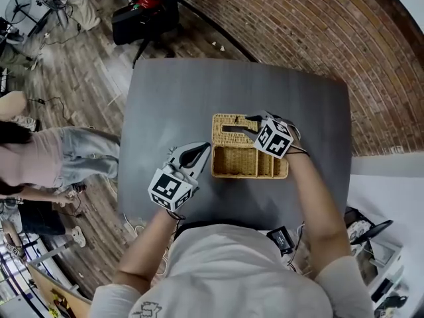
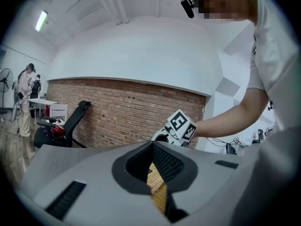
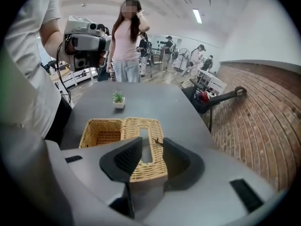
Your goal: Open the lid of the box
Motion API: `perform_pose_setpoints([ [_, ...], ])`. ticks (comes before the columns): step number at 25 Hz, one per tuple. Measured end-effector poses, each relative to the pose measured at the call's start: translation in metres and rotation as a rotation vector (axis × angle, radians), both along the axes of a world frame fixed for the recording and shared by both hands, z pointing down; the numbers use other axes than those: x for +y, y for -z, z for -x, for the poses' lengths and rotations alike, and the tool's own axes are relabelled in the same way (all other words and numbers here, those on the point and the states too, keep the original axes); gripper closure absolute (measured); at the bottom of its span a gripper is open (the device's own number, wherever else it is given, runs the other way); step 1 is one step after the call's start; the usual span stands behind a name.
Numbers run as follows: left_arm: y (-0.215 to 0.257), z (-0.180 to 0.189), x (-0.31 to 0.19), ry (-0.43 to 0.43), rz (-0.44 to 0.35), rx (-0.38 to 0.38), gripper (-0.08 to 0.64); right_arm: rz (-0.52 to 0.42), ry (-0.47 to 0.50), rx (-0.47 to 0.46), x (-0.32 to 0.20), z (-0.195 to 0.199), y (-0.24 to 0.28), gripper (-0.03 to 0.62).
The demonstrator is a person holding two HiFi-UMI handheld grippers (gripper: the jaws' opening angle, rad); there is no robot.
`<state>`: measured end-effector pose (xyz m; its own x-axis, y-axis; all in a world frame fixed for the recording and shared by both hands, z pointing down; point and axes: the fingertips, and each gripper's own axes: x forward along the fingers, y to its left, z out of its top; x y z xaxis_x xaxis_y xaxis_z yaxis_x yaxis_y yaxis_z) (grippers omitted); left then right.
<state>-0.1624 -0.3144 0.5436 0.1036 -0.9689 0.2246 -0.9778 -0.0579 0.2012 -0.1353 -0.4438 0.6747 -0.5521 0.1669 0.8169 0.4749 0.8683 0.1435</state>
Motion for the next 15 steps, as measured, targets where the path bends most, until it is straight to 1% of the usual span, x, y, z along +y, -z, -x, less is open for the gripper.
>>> perform_pose_setpoints([
  [5,0.013,-0.02,0.011,0.0,-0.018,-0.012,0.549,0.0,-0.053,-0.14,0.024,-0.026,0.028,0.449],
  [11,0.03,-0.052,0.027,-0.003,-0.043,-0.038,0.549,0.049,-0.108,-0.233,0.059,-0.066,0.063,0.449],
  [15,0.042,-0.075,0.04,0.0,-0.062,-0.052,0.549,0.088,-0.166,-0.31,0.078,-0.092,0.091,0.451],
])
